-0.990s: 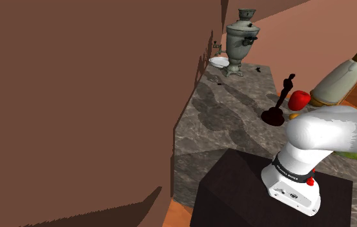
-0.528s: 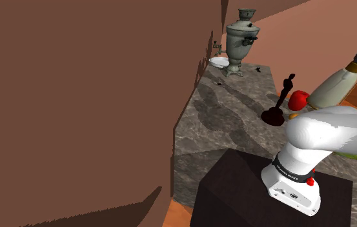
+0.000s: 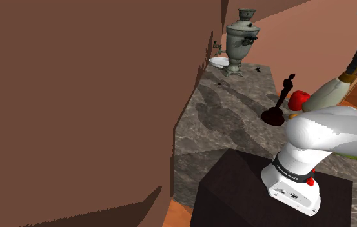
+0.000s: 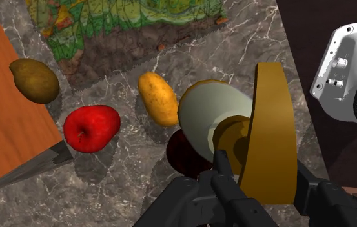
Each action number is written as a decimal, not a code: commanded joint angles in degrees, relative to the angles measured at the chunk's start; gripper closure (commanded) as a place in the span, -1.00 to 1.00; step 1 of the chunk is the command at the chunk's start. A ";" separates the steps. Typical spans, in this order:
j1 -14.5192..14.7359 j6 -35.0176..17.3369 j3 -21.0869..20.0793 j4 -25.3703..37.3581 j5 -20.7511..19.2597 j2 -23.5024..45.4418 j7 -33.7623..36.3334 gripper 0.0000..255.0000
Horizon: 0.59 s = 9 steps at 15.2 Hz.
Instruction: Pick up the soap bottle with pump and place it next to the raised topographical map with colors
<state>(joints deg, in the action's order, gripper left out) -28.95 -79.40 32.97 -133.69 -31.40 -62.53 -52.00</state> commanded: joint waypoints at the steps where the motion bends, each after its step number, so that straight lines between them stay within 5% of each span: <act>1: -0.33 -1.20 0.53 -1.97 -0.58 -0.80 0.30 1.00; 9: -1.61 -5.46 3.17 -8.58 -3.18 -3.24 0.99 1.00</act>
<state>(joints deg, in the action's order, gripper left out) -30.46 -84.17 35.75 -141.43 -34.22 -65.57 -51.16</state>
